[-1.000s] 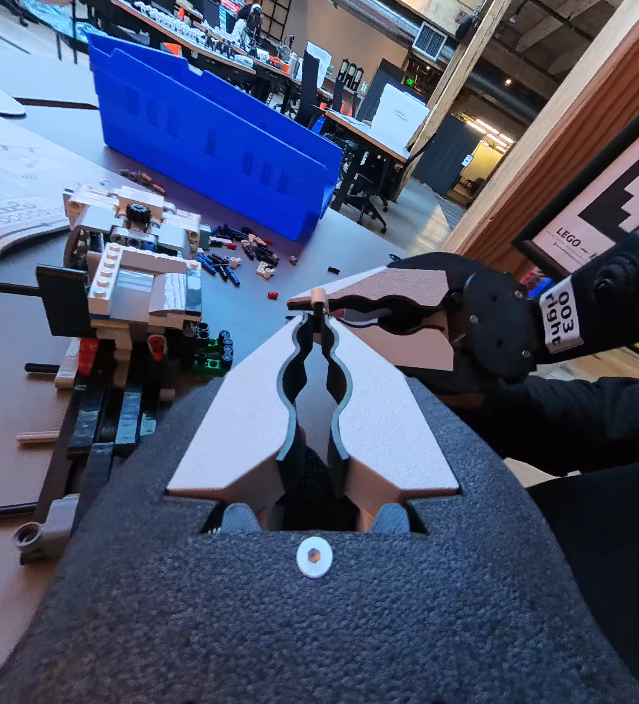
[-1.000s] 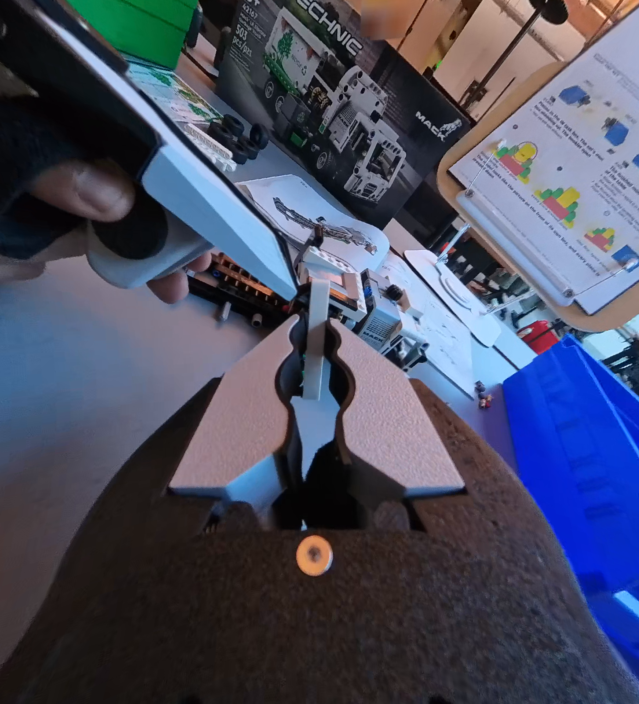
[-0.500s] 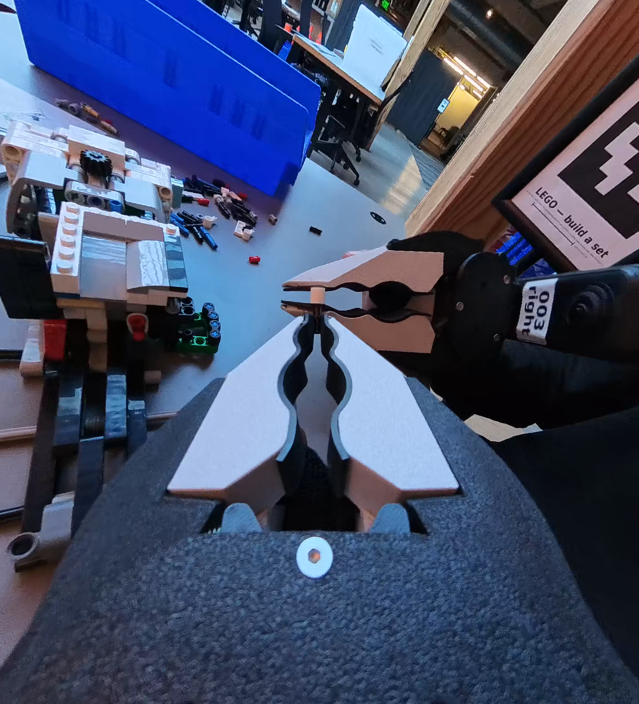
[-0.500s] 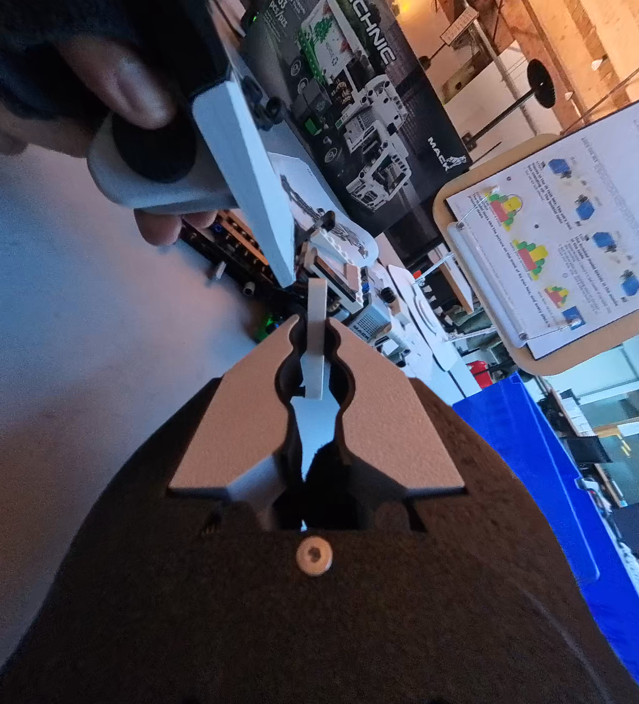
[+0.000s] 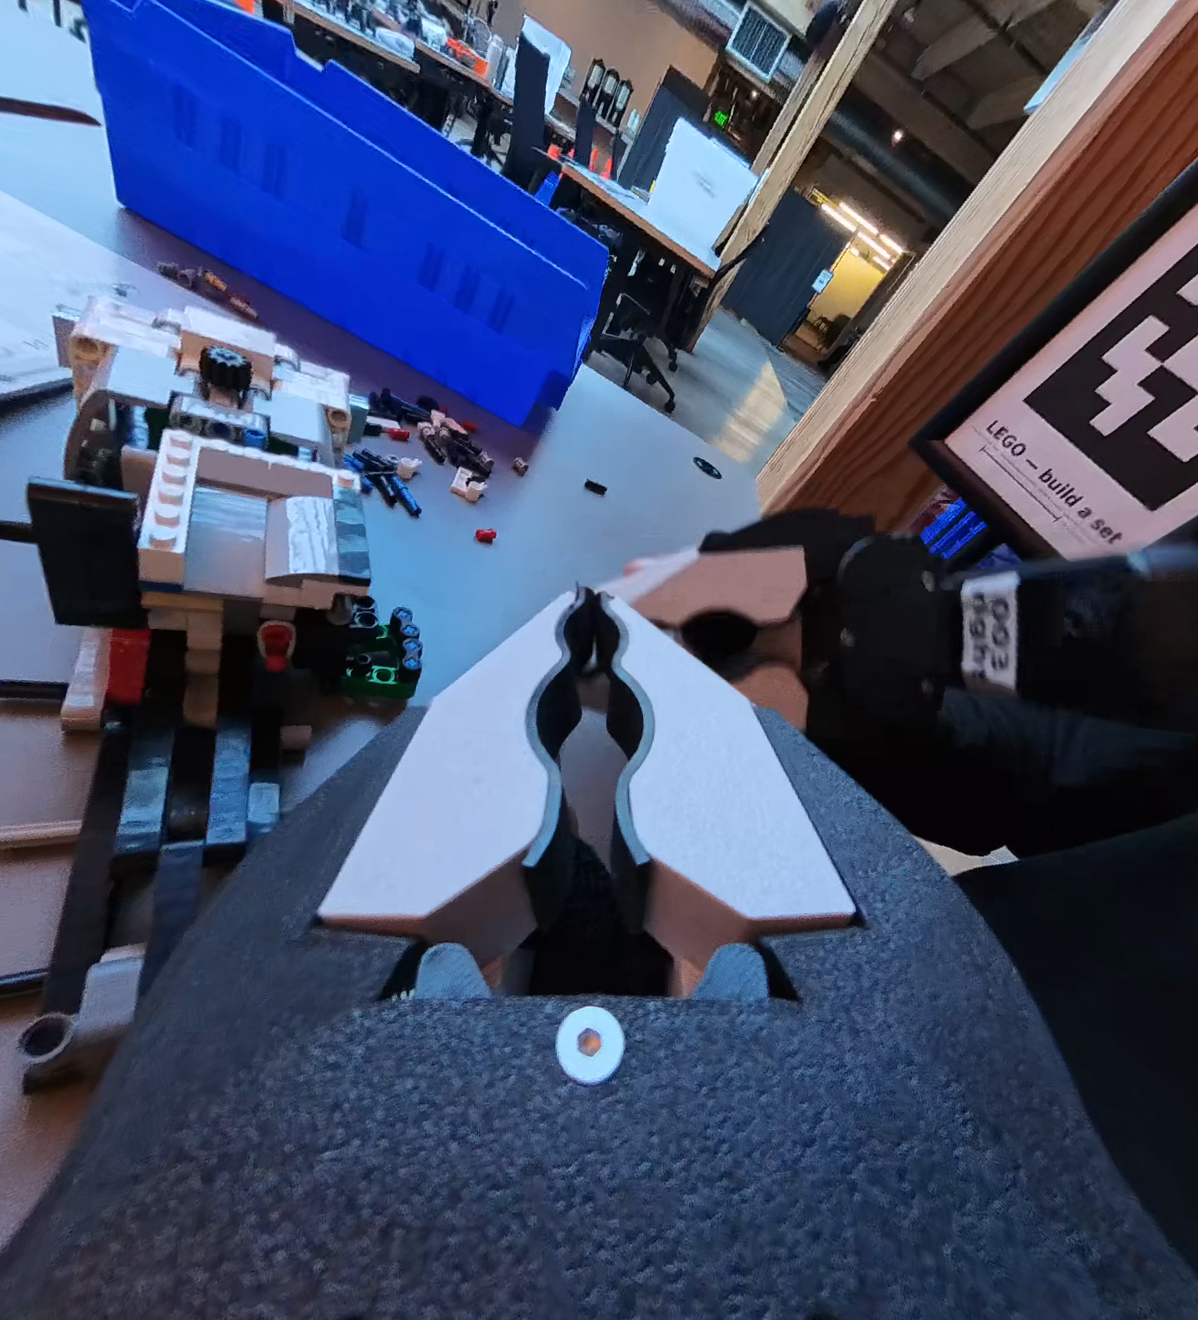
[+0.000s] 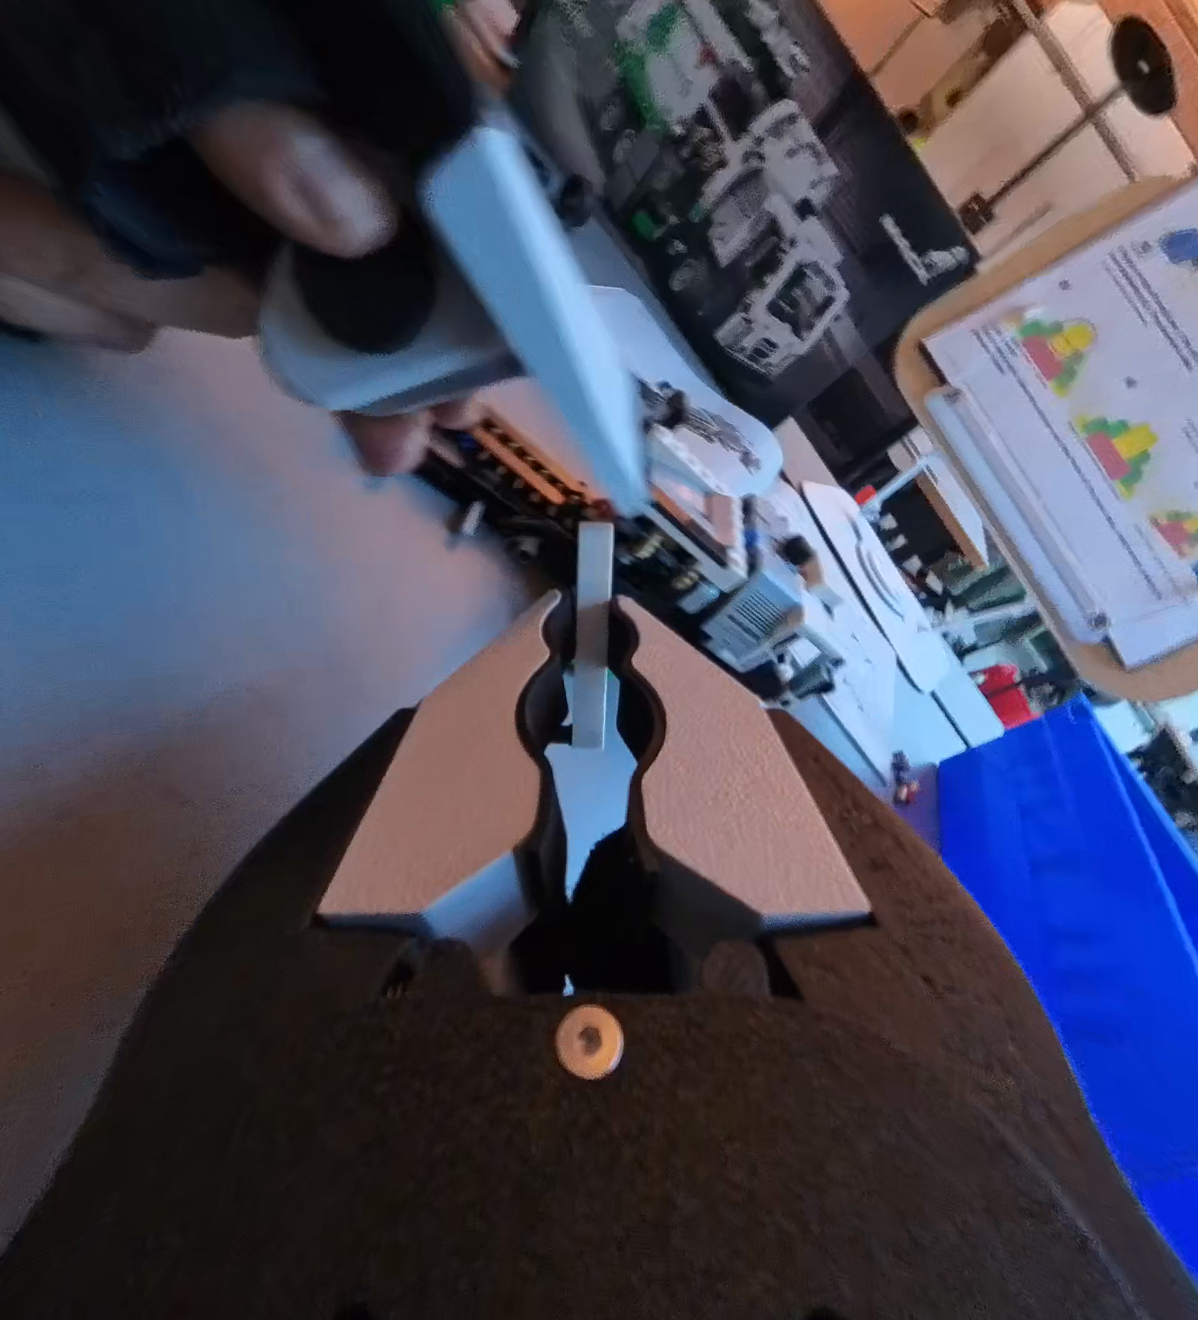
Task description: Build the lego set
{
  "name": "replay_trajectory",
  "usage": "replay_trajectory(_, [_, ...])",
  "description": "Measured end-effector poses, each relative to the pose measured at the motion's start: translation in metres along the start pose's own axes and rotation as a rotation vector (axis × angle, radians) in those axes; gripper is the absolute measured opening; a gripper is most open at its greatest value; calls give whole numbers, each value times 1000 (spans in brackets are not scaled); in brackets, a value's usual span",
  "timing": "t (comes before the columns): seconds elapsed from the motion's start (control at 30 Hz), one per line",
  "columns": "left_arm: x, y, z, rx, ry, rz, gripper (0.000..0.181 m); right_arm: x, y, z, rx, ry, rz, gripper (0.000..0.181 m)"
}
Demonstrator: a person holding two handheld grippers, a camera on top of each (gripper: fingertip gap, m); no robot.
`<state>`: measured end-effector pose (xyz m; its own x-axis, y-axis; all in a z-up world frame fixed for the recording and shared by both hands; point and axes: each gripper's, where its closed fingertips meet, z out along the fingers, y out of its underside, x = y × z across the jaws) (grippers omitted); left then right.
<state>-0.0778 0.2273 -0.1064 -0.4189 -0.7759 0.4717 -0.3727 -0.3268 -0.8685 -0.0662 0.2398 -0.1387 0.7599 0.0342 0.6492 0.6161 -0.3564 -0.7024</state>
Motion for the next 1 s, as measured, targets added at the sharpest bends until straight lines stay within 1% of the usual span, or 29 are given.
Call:
replay_trajectory(0.03, [1,1,2,-5,-9,10,0,-7,-4,2,-10,8,-54,7])
replay_trajectory(0.07, [0,4,4,-24,-30,22,0,-8,-10,2,-7,49,-86,7])
replay_trajectory(0.1, [-1,4,2,-23,-39,31,0,-3,-12,2,-2,67,-57,7])
replay_trajectory(0.13, [-3,0,-2,-6,-52,43,0,1,-7,3,-15,43,22,7])
replay_trajectory(0.2, [-11,-12,-14,26,-104,98,0,23,13,2,-72,88,109,7])
replay_trajectory(0.23, [-14,-20,-20,52,-122,120,0,22,16,2,-81,63,154,7])
replay_trajectory(0.3, [-14,-35,-28,101,-121,130,0,18,15,4,-83,53,152,7])
replay_trajectory(0.4, [-11,-47,-34,132,-141,249,0,18,17,5,-86,35,184,7])
replay_trajectory(0.47, [-10,-48,-34,90,-174,355,0,24,17,2,-63,33,244,7])
replay_trajectory(0.53, [-7,-53,-40,63,-229,468,0,25,16,0,-53,39,252,7])
replay_trajectory(0.57, [-7,-49,-43,11,-258,528,3,24,14,0,-48,35,245,7])
replay_trajectory(0.6, [-9,-38,-46,-71,-277,566,11,23,14,0,-47,34,234,7])
replay_trajectory(0.63, [-9,-18,-49,-179,-261,576,20,22,14,1,-48,35,223,7])
replay_trajectory(0.67, [-10,3,-54,-277,-245,579,22,22,14,1,-49,32,219,7])
replay_trajectory(0.73, [-16,30,-60,-370,-270,601,23,20,13,1,-46,19,225,7])
replay_trajectory(0.8, [-24,52,-61,-465,-287,593,31,19,12,1,-37,8,230,7])
replay_trajectory(0.87, [-32,62,-62,-528,-327,611,32,18,10,0,-25,3,225,7])
replay_trajectory(0.93, [-39,62,-64,-541,-358,631,29,17,9,0,-24,2,214,7])
replay_trajectory(1.0, [-40,62,-63,-543,-342,607,23,15,8,-1,-20,-3,211,7])
